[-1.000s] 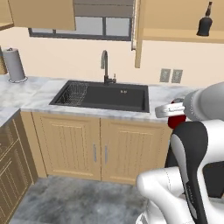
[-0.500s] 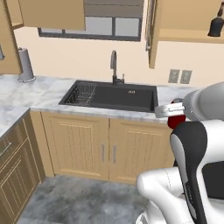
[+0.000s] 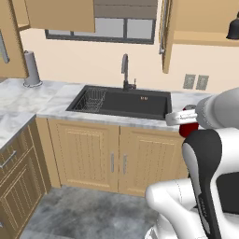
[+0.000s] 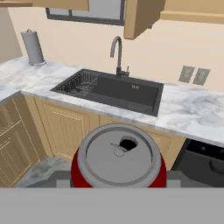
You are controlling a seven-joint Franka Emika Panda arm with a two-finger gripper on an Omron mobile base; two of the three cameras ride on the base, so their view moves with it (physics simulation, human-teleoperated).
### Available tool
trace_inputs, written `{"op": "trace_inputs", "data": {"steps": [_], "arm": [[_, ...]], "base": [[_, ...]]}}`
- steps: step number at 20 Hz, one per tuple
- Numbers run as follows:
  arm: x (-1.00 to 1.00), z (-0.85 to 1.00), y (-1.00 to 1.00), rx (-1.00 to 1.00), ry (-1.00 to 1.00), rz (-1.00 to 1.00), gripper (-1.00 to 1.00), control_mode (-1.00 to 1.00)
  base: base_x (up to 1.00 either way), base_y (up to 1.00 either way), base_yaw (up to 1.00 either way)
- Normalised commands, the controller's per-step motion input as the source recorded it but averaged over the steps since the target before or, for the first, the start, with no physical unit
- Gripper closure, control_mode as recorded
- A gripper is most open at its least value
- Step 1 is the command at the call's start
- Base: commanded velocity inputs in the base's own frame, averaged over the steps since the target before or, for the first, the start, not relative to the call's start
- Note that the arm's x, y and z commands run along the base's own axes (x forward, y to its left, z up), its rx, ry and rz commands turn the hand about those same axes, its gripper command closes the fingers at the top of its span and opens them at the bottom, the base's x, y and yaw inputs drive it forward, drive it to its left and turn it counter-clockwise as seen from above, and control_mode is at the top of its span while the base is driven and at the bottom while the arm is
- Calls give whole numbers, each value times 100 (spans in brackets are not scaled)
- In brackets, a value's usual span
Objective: Sort all alcoholic drinks to one cabinet, and non-alcoholic drinks to the other.
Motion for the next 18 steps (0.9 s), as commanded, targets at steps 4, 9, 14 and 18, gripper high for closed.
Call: {"op": "trace_inputs", "data": {"steps": [4,9,14,18], "arm": [[0,0,0,0,0,0,100,100],[0,0,0,0,0,0,100,100],[0,0,0,0,0,0,100,100],[0,0,0,0,0,0,100,100]], "base": [[29,35,5],[24,34,5],[36,16,6],[44,13,5]]}}
